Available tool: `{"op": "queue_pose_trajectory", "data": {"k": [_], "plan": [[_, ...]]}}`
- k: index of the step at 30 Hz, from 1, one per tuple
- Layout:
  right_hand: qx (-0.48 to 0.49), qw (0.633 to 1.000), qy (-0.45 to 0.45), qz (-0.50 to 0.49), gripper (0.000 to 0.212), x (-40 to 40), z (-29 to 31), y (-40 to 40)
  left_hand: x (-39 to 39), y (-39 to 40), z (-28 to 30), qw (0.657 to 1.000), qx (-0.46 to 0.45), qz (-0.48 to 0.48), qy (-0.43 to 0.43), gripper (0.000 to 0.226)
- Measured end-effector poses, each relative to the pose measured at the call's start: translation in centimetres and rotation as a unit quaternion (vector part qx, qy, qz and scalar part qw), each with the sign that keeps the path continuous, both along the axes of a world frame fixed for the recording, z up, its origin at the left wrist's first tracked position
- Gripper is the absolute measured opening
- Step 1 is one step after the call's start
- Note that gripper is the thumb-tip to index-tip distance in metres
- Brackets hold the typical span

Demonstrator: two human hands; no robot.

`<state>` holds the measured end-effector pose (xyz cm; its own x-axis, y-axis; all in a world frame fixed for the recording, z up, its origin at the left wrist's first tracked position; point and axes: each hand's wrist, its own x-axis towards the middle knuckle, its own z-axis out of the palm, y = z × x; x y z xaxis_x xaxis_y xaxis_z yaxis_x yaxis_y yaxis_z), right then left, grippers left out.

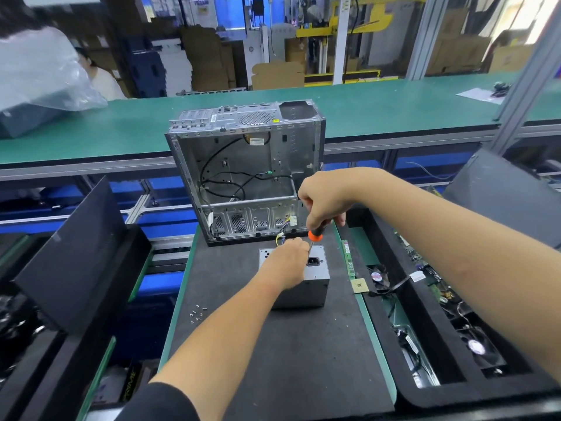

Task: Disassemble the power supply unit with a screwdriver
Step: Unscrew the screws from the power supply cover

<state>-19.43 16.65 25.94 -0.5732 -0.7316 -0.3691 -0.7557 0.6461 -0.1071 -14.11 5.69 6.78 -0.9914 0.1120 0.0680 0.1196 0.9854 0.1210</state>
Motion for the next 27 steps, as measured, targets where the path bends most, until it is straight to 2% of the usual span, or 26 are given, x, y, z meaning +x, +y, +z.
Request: {"op": "queue_pose_trajectory", "data": {"k": [6,13,22,27], "plan": [[-0.034,0.999,0.028,-0.018,0.019,0.1,0.2,1.0,0.2,-0.1,0.0,1.0,-0.012,-0.004,-0.015,0.019],[-0.049,0.997,0.045,-0.028,0.02,0.4,0.4,1.8,0.4,0.1,0.6,0.996,-0.088,-0.022,-0.014,0.021],[-0.059,0.996,0.06,-0.029,0.019,0.6,-0.1,2.3,0.1,0.3,0.6,0.99,-0.139,-0.031,-0.023,0.023],[-0.062,0.996,0.054,-0.044,0.03,0.6,-0.2,2.6,0.1,0.4,0.4,0.981,-0.189,-0.021,-0.036,0.022]]}}
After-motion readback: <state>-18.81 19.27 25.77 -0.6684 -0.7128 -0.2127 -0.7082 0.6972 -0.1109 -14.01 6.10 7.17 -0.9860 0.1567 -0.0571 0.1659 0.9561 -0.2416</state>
